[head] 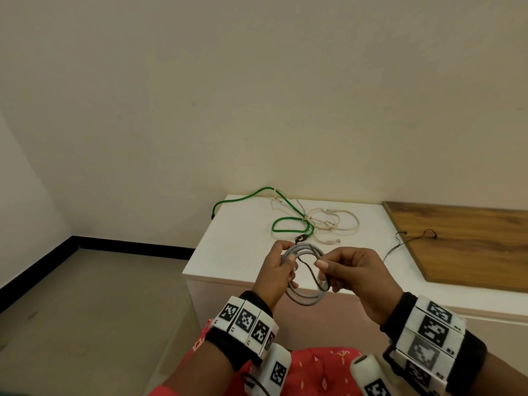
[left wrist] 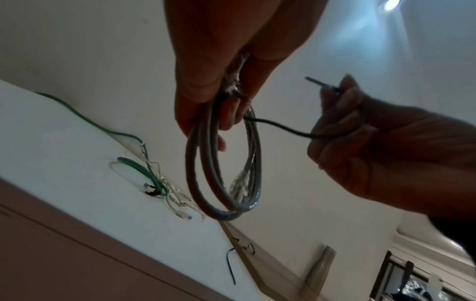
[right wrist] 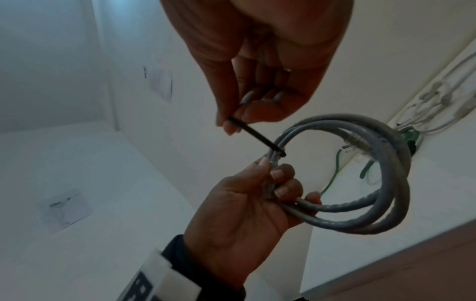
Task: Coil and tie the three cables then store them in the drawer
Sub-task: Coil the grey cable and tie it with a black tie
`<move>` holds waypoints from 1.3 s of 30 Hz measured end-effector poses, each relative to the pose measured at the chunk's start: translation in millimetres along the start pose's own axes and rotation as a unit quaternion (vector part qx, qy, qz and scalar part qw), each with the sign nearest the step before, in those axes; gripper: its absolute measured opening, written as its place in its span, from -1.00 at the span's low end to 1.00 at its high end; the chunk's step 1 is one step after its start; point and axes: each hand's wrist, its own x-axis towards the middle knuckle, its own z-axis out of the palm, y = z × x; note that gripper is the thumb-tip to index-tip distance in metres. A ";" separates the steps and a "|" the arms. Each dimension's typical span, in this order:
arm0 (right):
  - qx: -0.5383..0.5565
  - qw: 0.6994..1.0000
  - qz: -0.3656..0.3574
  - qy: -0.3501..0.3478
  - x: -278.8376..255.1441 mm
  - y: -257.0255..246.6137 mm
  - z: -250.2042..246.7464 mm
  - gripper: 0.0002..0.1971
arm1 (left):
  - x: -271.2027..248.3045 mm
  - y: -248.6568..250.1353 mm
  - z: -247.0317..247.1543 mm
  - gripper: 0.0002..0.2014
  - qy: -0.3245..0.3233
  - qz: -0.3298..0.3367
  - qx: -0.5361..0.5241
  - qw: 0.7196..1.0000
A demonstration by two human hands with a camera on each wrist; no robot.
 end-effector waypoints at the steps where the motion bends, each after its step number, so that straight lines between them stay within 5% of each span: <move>1: 0.006 1.000 0.017 0.009 1.0 0.7 -1.9 -0.90 | -1.0 1.3 1.7 -0.85 -0.006 0.002 0.001 1.000; 27: 0.012 0.996 0.080 0.040 5.6 2.2 -5.8 -0.89 | -15.9 12.9 10.9 -0.78 -0.061 0.039 0.031 0.997; 34: 0.013 0.996 0.081 0.042 7.3 1.7 -9.3 -0.92 | -19.2 6.3 12.3 -0.86 -0.058 0.091 0.131 0.986; 39: 0.028 0.995 0.074 0.059 10.2 3.0 -12.8 -0.92 | -24.0 6.8 11.6 -0.76 -0.091 0.167 0.271 0.944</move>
